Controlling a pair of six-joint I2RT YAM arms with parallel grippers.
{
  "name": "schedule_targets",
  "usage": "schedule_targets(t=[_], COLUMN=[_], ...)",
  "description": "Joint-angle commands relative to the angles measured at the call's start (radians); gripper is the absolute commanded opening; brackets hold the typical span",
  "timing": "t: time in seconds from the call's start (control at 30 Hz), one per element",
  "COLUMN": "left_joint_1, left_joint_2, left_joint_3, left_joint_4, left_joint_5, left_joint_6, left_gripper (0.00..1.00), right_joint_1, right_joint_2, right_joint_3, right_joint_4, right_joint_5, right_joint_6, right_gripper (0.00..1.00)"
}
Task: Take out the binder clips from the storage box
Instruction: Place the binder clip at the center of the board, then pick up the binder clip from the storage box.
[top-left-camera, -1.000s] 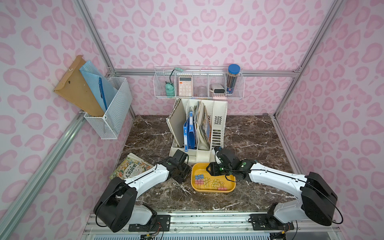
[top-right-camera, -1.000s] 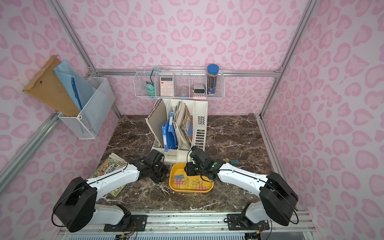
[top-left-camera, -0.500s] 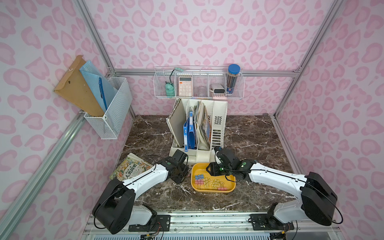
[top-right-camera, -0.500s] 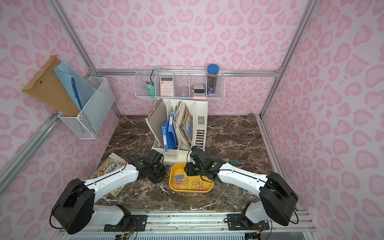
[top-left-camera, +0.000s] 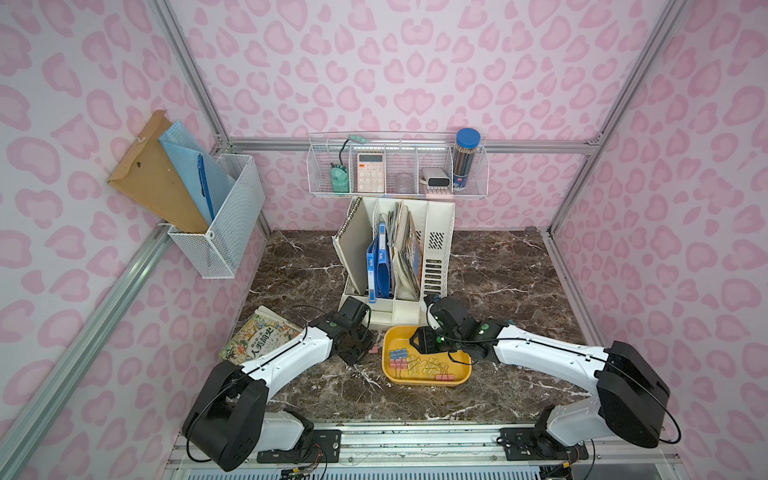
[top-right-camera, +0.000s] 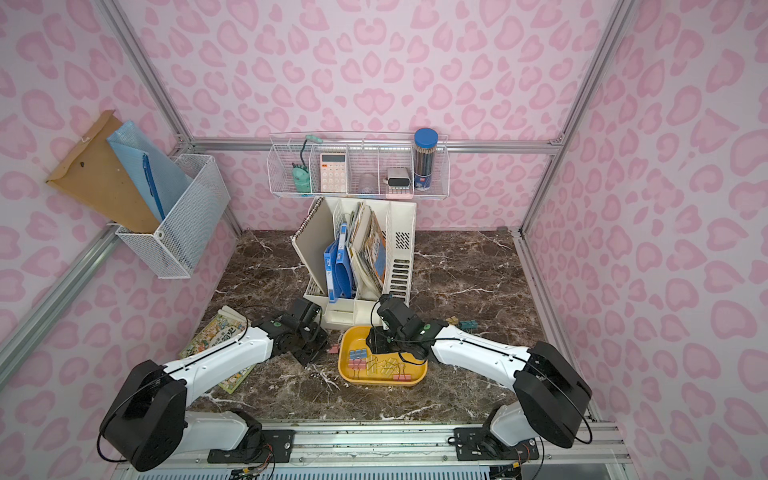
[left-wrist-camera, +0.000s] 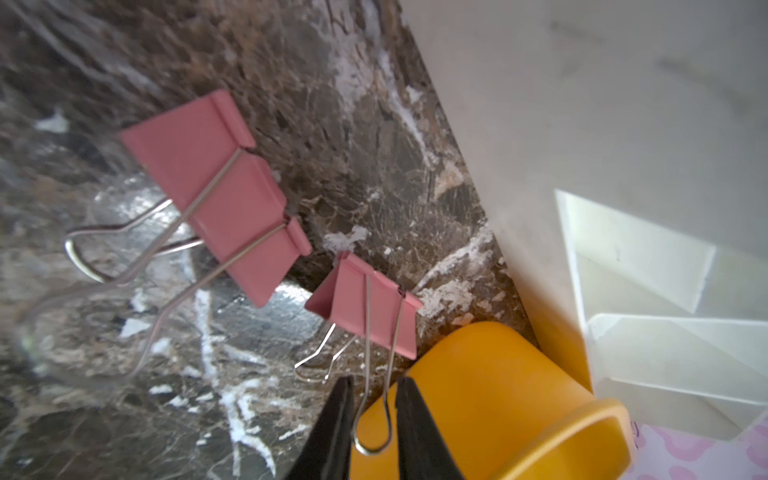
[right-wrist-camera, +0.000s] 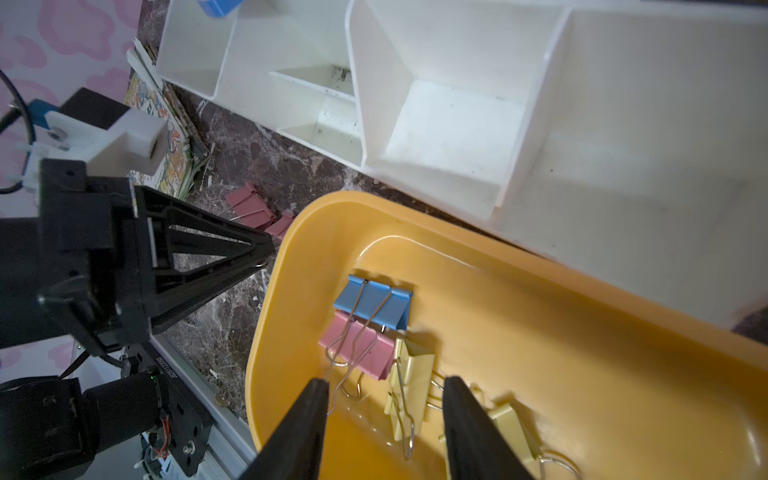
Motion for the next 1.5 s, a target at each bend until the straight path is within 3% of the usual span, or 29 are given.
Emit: schedule_targets(t=[0.0,0.5,1.3,1.47], left_joint_1=[0.002,-0.003,-0.018,-0.027], left_joint_2=[-0.032,-0.208,-0.226,-0.199], left_joint_3=[0.002,0.025,0.063,0.081], left_joint_4=[-0.052,-0.115,-0.135,-0.132], left_joint_5=[-0.036,-0.138,-0.13,-0.123], left_joint_6=[0.04,0.13,0.169,0.176], left_gripper=[0.3,0.34,0.35,0.35], right_joint_1=[0.017,0.081,0.038,0.024], right_joint_2=[0.027,0.164,0.254,0.263], right_joint_3=[0.028,0.057,0.063,0.069], right_joint_4=[-0.016,0.036,0.138,0.138], right_joint_5=[-0.023,-0.092,-0.127,-0.138], right_joint_6=[0.009,0.099,0.178,0.179], right_gripper=[0.47,0.48,0.23,0.3])
